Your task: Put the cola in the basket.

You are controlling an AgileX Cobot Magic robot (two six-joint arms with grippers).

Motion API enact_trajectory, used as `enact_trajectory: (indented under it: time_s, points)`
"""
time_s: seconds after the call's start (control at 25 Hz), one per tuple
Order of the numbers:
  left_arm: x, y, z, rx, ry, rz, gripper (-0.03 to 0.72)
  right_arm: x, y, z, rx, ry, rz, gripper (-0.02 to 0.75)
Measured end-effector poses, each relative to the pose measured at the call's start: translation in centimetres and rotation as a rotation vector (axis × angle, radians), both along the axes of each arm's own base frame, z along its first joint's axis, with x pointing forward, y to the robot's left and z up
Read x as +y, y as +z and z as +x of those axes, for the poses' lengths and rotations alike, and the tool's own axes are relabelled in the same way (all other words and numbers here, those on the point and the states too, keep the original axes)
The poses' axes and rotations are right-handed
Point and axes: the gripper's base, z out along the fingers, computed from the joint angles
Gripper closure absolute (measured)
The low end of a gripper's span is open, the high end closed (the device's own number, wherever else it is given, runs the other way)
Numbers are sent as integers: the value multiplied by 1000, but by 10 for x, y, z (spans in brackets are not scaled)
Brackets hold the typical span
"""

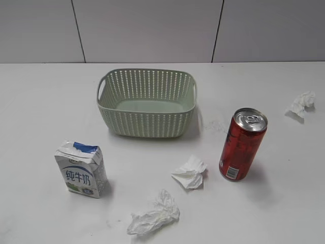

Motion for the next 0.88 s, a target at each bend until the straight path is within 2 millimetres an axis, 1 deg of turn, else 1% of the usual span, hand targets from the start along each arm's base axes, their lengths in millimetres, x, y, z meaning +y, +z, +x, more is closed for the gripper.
enact_trajectory:
  time_s: [0.4, 0.68, 0.76, 0.88]
  points:
    - [0, 0, 0, 0, 0, 0, 456, 0, 0, 0, -1, 1, 1, 189]
    - [0, 0, 0, 0, 0, 0, 456, 0, 0, 0, -2, 1, 1, 155]
    - [0, 0, 0, 0, 0, 0, 456, 0, 2, 3, 9, 1, 1, 154]
    - [0, 0, 0, 0, 0, 0, 456, 0, 10, 11, 24, 2, 0, 154]
